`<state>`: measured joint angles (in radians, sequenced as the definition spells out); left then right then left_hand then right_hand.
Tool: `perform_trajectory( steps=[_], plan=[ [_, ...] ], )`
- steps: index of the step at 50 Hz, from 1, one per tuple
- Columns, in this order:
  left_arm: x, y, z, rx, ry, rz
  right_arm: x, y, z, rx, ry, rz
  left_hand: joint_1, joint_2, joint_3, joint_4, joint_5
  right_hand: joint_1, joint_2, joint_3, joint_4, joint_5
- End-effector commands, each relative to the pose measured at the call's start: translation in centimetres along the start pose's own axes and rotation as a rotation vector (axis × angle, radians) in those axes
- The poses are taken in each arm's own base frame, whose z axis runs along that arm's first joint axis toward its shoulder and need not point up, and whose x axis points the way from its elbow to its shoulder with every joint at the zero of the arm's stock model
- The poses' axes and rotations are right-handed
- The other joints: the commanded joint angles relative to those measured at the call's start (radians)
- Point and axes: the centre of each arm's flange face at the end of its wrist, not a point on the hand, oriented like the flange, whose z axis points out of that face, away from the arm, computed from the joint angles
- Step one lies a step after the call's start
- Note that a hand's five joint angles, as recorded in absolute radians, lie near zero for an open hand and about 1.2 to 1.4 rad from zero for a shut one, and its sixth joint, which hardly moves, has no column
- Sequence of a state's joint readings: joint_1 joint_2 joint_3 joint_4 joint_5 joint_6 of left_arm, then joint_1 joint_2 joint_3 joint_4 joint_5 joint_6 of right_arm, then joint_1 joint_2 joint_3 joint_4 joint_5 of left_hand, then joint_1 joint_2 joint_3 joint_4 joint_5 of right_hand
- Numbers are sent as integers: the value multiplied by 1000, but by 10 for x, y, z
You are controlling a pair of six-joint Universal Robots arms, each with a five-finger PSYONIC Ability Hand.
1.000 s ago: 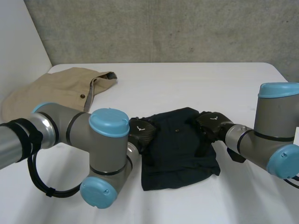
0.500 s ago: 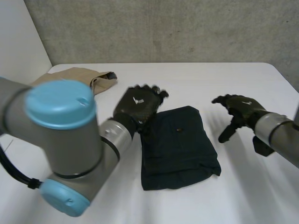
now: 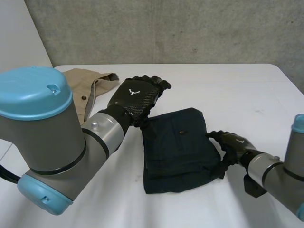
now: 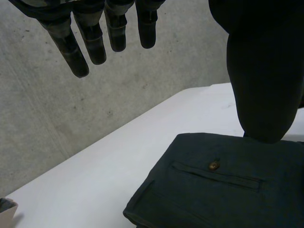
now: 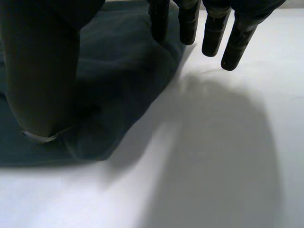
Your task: Fold the laundry.
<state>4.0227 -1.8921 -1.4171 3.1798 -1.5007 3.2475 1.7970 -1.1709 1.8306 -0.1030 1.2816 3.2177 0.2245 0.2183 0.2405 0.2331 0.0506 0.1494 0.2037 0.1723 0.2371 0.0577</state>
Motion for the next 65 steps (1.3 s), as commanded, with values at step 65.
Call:
perform_trajectory(
  steps=[65],
  plan=[
    [-1, 31, 13, -80, -7, -48, 274, -167, 138, 555, 719, -151, -2, 4, -18, -11, -3, 1247, 1193, 1224, 1159, 1164]
  ],
)
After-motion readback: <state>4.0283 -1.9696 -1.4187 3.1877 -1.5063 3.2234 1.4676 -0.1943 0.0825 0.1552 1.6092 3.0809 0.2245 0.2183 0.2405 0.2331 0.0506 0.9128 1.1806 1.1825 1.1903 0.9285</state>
